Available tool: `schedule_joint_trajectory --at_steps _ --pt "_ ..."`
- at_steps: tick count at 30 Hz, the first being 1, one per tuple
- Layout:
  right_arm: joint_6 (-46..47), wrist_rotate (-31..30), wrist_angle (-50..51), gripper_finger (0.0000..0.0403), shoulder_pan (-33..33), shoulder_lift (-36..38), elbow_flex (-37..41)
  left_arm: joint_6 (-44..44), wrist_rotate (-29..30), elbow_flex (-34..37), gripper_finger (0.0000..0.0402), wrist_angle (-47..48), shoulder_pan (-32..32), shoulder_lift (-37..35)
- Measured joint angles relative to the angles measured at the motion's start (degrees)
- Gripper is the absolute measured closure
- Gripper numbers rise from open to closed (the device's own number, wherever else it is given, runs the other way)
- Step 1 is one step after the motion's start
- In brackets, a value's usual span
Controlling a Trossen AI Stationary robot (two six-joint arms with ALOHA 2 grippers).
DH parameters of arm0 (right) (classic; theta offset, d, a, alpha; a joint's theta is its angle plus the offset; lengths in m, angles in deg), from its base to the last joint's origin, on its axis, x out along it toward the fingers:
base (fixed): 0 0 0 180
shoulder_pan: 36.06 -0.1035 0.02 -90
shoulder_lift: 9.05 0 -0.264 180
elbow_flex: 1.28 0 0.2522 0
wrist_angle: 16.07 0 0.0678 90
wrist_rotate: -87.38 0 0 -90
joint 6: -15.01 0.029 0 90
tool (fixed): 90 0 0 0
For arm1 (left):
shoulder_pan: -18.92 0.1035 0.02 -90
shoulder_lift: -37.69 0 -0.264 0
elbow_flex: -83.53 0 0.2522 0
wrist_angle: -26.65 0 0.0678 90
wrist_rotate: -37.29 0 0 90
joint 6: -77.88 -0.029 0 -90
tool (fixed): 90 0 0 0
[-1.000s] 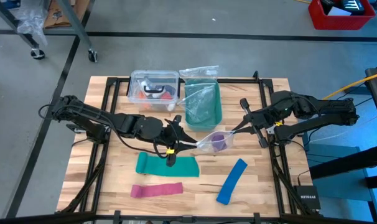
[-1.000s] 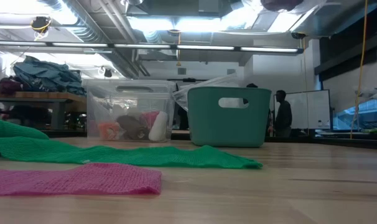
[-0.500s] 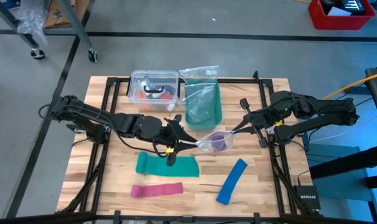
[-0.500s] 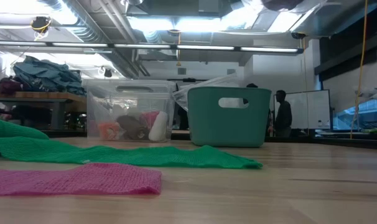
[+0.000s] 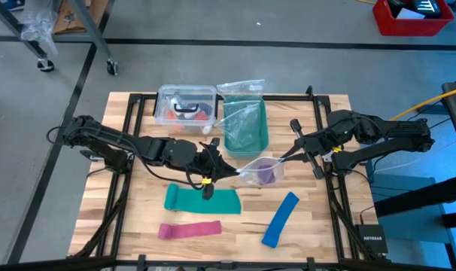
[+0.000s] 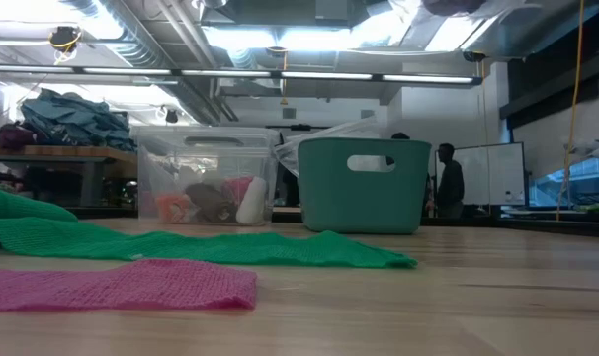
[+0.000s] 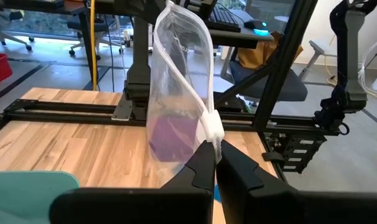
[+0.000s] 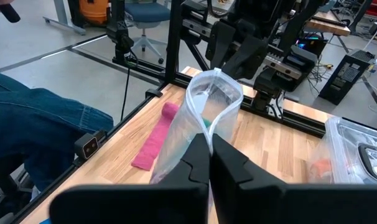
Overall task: Roll bandage
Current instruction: Close the transparent zip bag
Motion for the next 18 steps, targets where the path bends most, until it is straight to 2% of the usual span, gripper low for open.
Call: schedule_joint_trajectory --at_steps 7,15,18 --pt "0.04 0.0 -0.55 0.0372 0.02 0.0 0.0 0.9 -0.01 0.0 0.0401 1.11 0.0 0.0" --pt "0.04 -0.07 -4.98 0.0317 0.0 -1.46 0.0 6.16 -0.04 0.0 0.0401 12.09 0.0 0.0" --pt "0.03 -3.34 -6.86 0.0295 0.0 -4.15 0.0 7.32 -0.04 0.0 0.0401 12.48 -0.03 0.0"
